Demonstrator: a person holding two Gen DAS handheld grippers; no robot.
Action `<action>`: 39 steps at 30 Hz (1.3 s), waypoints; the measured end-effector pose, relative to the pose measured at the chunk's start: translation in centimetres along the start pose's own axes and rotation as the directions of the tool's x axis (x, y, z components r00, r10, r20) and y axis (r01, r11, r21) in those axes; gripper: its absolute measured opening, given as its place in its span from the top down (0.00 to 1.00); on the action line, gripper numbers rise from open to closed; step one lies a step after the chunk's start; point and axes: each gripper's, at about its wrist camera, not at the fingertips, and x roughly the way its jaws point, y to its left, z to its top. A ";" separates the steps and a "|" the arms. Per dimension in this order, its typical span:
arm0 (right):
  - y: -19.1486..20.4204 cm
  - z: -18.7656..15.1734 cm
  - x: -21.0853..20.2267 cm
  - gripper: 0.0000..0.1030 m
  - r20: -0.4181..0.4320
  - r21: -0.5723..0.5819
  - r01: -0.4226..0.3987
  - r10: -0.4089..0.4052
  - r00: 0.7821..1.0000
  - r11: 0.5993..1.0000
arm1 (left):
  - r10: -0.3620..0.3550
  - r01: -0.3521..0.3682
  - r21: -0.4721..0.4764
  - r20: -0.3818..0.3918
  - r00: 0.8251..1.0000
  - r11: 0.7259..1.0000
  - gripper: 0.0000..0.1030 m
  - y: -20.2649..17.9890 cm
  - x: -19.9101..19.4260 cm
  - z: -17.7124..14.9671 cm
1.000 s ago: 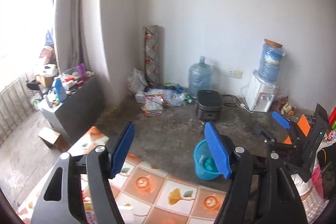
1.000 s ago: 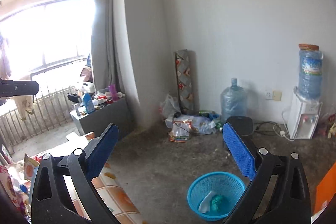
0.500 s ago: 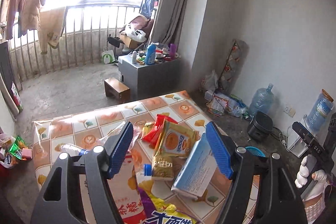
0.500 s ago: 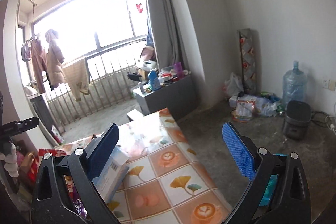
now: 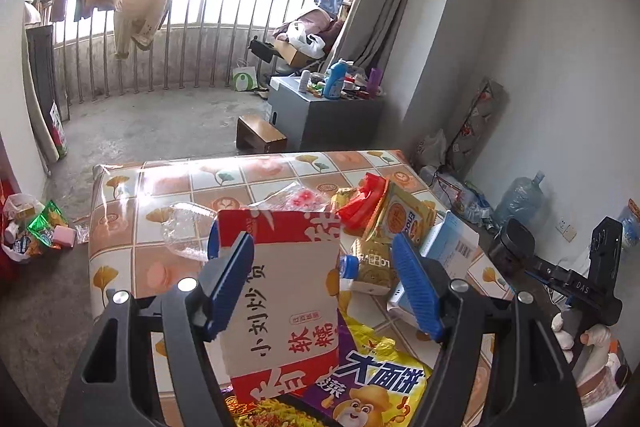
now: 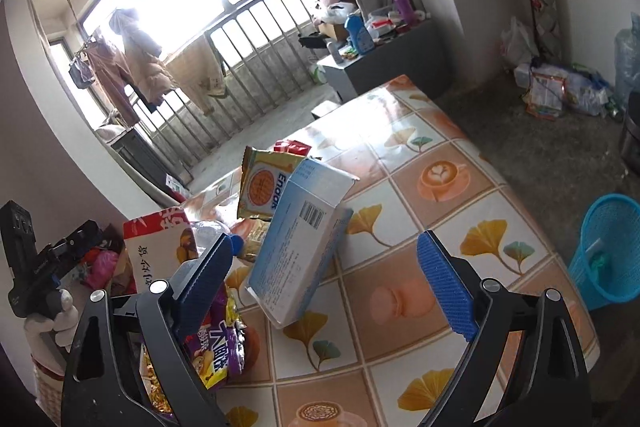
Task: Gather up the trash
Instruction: 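Grasp the red-and-white snack bag with the left gripper while the right grasps the blue-white box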
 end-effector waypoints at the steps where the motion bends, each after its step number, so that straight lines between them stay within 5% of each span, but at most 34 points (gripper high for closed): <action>1: 0.2 -0.1 0.5 0.14 -0.017 -0.001 -0.004 0.004 1.000 1.000 | 0.001 -0.001 -0.016 -0.006 1.000 1.000 0.33 0.7 0.0 -0.4; 13: -1.0 -1.8 5.6 0.14 -0.176 0.157 -0.127 0.154 0.972 0.979 | -0.048 0.030 -0.146 -0.123 0.991 0.989 0.33 6.2 2.8 -3.0; 17: -1.2 -1.7 6.1 0.14 -0.185 0.194 -0.176 0.213 0.959 0.965 | -0.117 0.082 -0.214 -0.155 0.981 0.973 0.33 7.8 4.6 -3.2; 21: -1.3 -1.4 6.4 0.14 -0.189 0.216 -0.203 0.245 0.951 0.955 | -0.244 0.178 -0.308 -0.189 0.951 0.935 0.34 9.3 6.9 -3.7; 25: -1.0 -1.4 6.9 0.18 -0.200 0.229 -0.220 0.267 0.943 0.948 | -0.350 0.281 -0.345 -0.159 0.923 0.896 0.46 9.0 6.9 -3.9; 30: -1.3 -1.6 7.4 0.24 -0.210 0.246 -0.240 0.293 0.933 0.939 | -0.468 0.430 -0.271 -0.090 0.879 0.861 0.48 6.9 5.1 -3.6; 35: -2.2 -1.8 7.5 0.38 -0.213 0.295 -0.263 0.332 0.919 0.919 | -0.392 0.350 -0.242 -0.151 0.907 0.905 0.71 5.9 6.1 -3.9; 39: -2.5 -1.7 7.0 0.54 -0.216 0.306 -0.270 0.343 0.914 0.913 | -0.404 0.352 -0.299 -0.134 0.905 0.887 0.92 6.4 6.3 -4.3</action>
